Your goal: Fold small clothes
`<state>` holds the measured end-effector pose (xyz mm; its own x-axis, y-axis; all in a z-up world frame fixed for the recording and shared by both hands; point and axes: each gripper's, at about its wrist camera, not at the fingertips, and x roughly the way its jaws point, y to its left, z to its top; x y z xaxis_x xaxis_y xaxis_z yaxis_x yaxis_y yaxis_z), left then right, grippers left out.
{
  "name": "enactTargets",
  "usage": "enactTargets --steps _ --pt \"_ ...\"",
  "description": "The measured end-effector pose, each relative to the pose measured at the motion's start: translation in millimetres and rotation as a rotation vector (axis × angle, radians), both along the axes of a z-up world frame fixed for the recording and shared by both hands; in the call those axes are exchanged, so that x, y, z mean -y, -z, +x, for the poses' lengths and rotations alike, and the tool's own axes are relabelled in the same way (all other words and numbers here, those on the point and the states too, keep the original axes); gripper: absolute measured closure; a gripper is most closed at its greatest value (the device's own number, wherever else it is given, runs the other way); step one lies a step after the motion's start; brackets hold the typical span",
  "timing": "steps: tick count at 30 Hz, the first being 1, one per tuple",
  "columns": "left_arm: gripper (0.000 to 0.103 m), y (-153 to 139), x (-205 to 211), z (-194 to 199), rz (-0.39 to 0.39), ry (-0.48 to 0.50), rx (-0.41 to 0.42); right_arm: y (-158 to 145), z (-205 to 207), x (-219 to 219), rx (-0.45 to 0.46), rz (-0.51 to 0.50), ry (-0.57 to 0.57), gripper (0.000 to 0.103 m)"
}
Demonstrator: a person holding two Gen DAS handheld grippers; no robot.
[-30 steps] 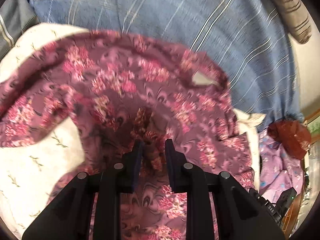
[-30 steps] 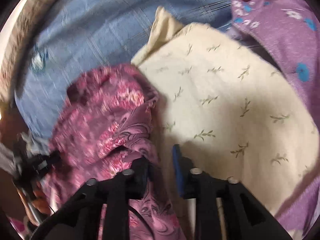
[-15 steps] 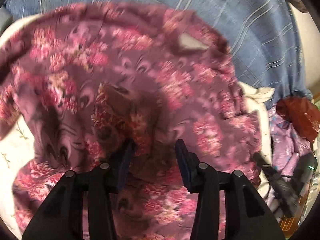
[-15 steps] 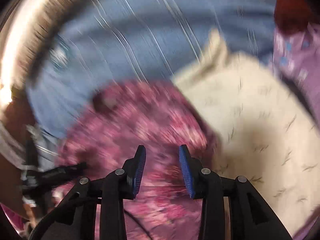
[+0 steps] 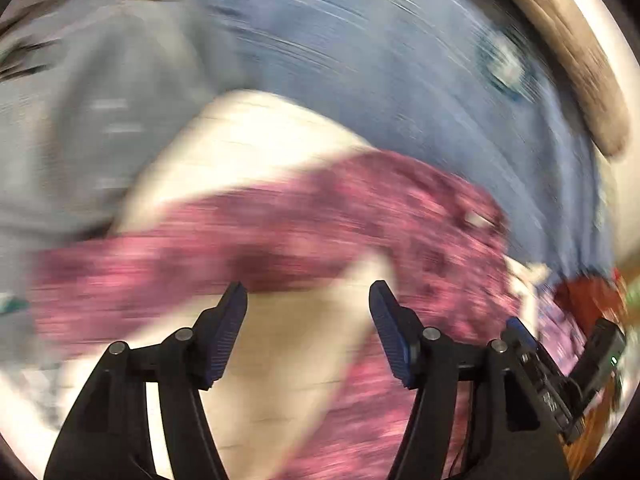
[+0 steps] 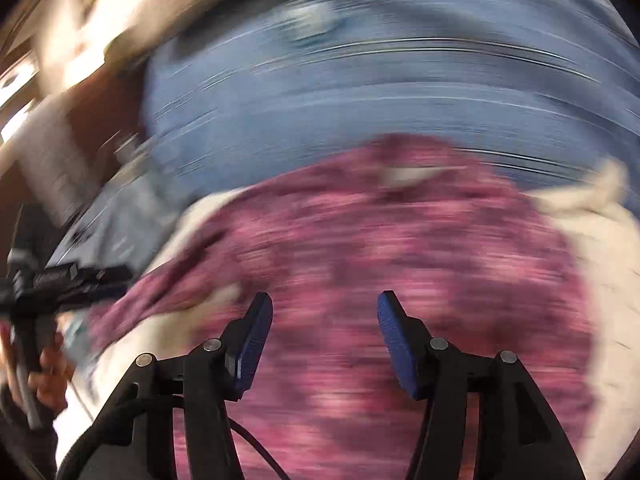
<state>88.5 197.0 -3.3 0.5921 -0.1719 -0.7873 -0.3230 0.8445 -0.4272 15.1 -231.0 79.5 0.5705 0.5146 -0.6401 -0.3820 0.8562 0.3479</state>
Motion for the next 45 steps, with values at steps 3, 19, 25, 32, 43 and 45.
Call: enactTargets --steps 3,19,25,32,43,45 --pt "0.040 -1.2 -76.4 -46.5 0.020 -0.153 -0.001 -3.8 -8.9 -90.6 -0.023 0.003 -0.197 0.047" --pt "0.040 20.7 -224.5 -171.7 -0.055 -0.512 0.063 53.4 -130.7 -407.2 0.306 -0.548 -0.679 0.055" --pt "0.040 16.7 -199.9 -150.6 -0.052 -0.452 0.077 34.2 -102.5 -384.7 0.248 -0.398 -0.583 0.096" --pt "0.040 -5.1 -123.9 -87.4 -0.024 -0.265 0.094 -42.7 -53.1 -199.6 0.208 -0.086 -0.258 0.096" --pt "0.040 -17.2 77.0 40.8 0.035 0.142 0.021 11.2 -25.2 143.2 -0.018 0.106 0.416 0.096" --pt "0.040 -10.7 111.1 58.9 0.009 0.191 -0.005 39.0 -18.7 178.2 -0.114 0.143 0.476 0.096"
